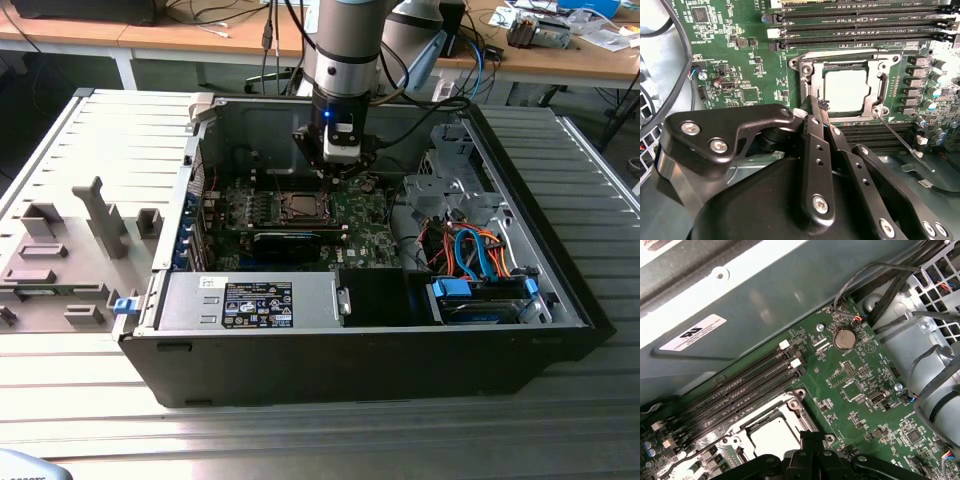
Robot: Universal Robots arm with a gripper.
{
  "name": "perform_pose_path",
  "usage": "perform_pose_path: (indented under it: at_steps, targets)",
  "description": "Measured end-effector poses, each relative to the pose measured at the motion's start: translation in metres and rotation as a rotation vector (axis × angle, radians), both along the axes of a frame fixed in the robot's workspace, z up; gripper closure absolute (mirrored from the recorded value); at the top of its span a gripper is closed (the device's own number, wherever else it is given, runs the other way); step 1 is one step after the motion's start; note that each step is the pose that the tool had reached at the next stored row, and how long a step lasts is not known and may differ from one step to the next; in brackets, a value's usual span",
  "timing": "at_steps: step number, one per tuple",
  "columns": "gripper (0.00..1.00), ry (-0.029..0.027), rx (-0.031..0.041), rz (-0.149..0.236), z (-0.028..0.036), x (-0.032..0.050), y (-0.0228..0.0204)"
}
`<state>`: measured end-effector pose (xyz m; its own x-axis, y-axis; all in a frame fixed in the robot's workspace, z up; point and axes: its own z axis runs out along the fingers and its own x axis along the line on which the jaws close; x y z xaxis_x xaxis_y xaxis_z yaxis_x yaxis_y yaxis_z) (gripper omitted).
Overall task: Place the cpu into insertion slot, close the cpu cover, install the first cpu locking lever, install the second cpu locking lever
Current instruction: 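Install the first cpu locking lever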
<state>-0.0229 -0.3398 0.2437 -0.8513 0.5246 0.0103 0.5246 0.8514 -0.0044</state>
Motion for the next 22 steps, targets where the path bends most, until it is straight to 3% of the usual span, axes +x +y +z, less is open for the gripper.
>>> perform_pose_path:
  at_steps: [22]
  targets:
    - [0.89,0.0000,-0.0001,0.080,0.0000,0.0000,0.0000]
